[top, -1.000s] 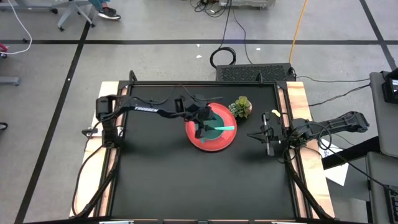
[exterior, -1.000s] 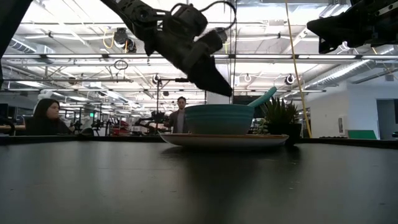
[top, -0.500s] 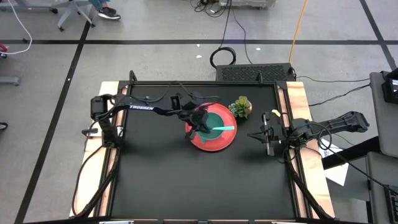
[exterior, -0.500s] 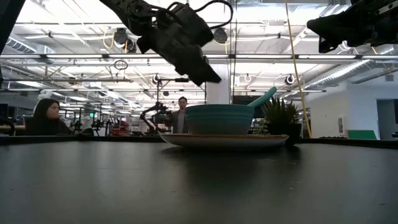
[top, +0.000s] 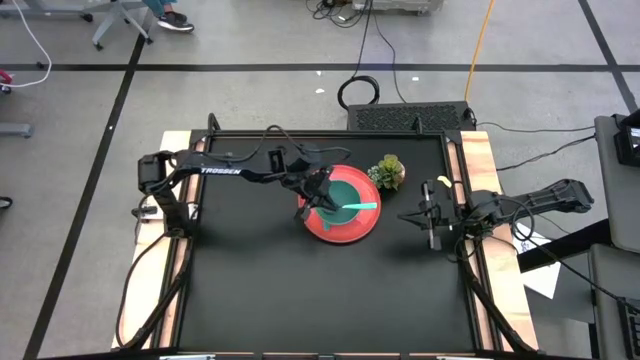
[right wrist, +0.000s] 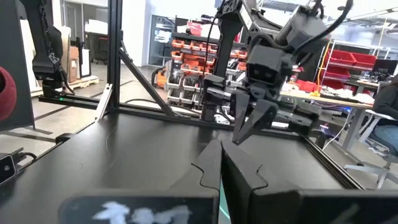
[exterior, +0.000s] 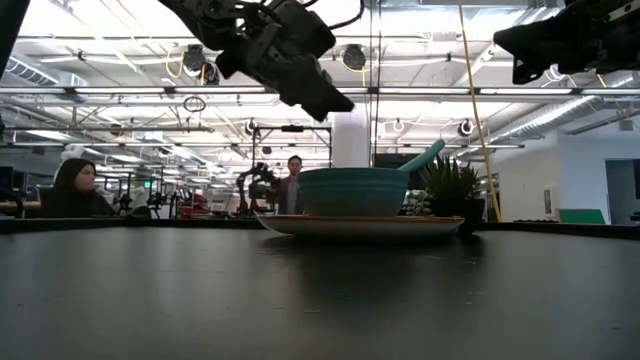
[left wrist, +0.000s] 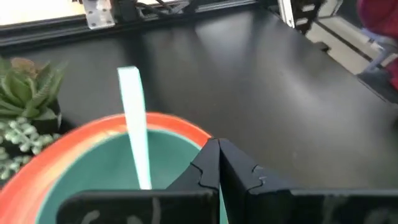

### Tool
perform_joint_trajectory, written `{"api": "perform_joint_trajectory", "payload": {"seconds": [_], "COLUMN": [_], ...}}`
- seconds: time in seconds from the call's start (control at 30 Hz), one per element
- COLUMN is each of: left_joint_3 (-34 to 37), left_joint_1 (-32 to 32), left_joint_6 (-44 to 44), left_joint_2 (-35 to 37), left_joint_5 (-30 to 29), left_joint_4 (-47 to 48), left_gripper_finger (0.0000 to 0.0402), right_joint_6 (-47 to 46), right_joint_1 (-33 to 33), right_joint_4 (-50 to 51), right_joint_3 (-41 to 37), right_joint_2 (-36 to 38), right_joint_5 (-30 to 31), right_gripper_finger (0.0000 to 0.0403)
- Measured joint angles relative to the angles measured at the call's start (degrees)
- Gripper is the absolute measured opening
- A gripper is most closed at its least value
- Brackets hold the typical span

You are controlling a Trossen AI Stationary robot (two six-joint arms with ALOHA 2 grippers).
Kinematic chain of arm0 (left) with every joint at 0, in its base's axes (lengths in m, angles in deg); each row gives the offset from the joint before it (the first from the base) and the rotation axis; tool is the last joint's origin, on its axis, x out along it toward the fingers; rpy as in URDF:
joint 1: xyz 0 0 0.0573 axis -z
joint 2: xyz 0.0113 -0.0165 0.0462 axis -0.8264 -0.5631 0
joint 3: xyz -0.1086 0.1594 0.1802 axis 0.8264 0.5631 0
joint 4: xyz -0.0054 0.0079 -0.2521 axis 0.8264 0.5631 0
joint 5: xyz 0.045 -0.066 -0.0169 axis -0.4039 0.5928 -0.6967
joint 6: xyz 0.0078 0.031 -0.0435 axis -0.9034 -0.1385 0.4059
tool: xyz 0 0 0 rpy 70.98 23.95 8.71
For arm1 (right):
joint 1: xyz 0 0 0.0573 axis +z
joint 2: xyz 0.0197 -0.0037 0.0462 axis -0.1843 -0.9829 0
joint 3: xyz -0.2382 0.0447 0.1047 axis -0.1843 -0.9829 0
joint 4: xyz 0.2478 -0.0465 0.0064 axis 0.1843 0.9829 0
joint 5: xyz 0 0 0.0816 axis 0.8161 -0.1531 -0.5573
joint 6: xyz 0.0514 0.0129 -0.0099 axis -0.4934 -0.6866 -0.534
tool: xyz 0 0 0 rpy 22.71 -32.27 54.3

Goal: Set table place
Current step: Return to Home Position

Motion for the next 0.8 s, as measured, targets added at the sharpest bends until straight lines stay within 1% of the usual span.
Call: {"api": "perform_joint_trajectory", "payload": {"seconds": [0.07, 0.1, 0.17, 0.23, 0.3, 0.43, 0.5, 0.6, 0.73, 0.8], "left_joint_3": [1.4, 2.03, 4.82, 7.7, 12.21, 22.16, 26.68, 32.6, 38.92, 41.87], "left_joint_1": [-0.02, -0.01, -0.22, -0.46, -1.12, -2.07, -2.24, -2.3, -2.05, -2.08], "left_joint_6": [-0.98, -1.2, -1.15, -0.6, 1.02, 7.86, 11.7, 15.8, 18.2, 18.3], "left_joint_2": [1.57, 2.45, 6.05, 9.53, 14.07, 23.14, 26.91, 31.65, 37.3, 39.83], "left_joint_5": [-0.04, -0.06, -0.47, -1.65, -2.0, -2.7, -4.66, -6.32, -10.05, -11.17], "left_joint_4": [0.18, -1.55, -1.15, -4.5, -6.33, -17.31, -23.15, -28.4, -35.29, -37.11], "left_gripper_finger": [0.0002, 0.0002, 0.0002, 0.0002, 0.0001, 0.0001, 0.0001, 0.0001, 0.0001, 0.0001], "right_joint_6": [0.02, 0.16, 0.32, 0.5, 0.44, 0.48, 0.55, 0.5, 0.48, 0.29], "right_joint_1": [0.0, 0.0, 0.0, -0.02, -0.02, -0.08, -0.1, -0.11, -0.09, -0.09], "right_joint_4": [0.0, 0.02, 0.2, 0.63, 0.87, 0.5, 0.47, -0.19, -0.39, -0.41], "right_joint_3": [0.01, 0.02, 0.01, 0.02, 0.0, 0.0, 0.01, 0.02, 0.02, 0.02], "right_joint_2": [0.21, 0.57, 1.02, 1.51, 1.55, 1.78, 1.83, 1.53, 1.31, 1.26], "right_joint_5": [0.1, 0.11, 0.14, 0.11, 0.17, 0.19, 0.14, 0.11, 0.07, -0.04], "right_gripper_finger": [0.0, 0.0, 0.0, 0.0, 0.0, 0.0, 0.0, 0.0, 0.0, 0.0]}}
